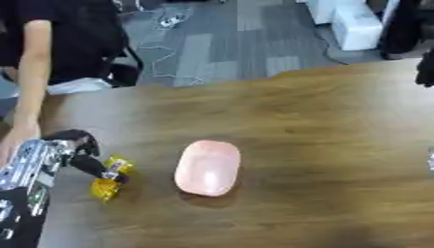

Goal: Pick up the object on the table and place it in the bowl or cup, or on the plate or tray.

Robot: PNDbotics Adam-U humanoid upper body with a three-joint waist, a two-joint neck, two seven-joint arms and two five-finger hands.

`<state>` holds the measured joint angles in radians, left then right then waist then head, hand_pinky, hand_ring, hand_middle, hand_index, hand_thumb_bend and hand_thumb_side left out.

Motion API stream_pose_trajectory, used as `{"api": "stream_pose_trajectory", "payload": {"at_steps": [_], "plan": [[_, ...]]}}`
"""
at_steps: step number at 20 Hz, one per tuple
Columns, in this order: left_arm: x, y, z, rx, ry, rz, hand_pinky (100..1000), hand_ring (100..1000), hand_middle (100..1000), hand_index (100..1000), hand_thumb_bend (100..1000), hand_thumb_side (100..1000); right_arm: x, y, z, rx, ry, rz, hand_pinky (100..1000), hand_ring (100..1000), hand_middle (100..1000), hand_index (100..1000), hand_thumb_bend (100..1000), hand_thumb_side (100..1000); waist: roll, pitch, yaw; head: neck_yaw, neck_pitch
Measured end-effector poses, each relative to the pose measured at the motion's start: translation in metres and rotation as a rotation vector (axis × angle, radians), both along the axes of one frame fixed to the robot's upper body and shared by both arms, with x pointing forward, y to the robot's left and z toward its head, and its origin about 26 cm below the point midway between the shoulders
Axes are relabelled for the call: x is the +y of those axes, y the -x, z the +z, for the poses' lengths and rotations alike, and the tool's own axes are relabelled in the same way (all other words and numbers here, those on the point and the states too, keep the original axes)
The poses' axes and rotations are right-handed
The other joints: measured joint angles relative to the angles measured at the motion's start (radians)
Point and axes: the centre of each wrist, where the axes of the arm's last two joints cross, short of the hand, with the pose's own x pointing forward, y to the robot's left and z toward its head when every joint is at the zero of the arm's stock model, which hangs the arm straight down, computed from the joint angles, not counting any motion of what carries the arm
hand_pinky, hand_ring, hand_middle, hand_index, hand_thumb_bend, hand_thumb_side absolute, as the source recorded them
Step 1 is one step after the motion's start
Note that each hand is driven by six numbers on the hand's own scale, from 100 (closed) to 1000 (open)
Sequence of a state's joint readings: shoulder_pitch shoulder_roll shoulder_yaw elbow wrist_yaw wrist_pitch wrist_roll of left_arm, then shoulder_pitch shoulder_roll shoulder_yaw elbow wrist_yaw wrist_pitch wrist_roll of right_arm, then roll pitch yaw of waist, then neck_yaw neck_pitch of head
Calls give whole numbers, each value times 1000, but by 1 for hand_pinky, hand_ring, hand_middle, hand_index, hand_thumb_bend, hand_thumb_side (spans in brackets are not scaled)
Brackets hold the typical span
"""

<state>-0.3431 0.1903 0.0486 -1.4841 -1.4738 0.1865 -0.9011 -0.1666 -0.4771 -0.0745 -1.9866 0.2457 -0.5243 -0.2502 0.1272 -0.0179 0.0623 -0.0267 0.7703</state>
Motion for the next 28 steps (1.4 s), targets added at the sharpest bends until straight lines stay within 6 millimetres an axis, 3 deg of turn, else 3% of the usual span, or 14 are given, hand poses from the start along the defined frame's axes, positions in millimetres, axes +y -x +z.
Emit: {"api": "stream_pose_trajectory", "payload": {"at_steps": [5,20,26,28], "plan": [[2,-2,-11,49,7,-26,555,676,730,761,933,558,0,0,0,-2,-1,-1,100,237,328,675,100,1000,-1,1,-8,-9,0],[3,-4,-23,97,27,-45,551,655,714,747,869,576,-1,0,1,-10,-6,-6,100,241,331,675,100,1000,-1,7,-4,-19,0],[4,-6,-30,123,27,-43,555,664,730,775,907,551,-1,0,1,-13,-8,-5,100,243,334,676,100,1000,-1,7,-1,-18,0],[5,-7,-35,141,33,-37,550,668,733,777,909,597,-1,0,1,-13,-8,-5,100,242,332,676,100,1000,-1,7,-1,-18,0]]}}
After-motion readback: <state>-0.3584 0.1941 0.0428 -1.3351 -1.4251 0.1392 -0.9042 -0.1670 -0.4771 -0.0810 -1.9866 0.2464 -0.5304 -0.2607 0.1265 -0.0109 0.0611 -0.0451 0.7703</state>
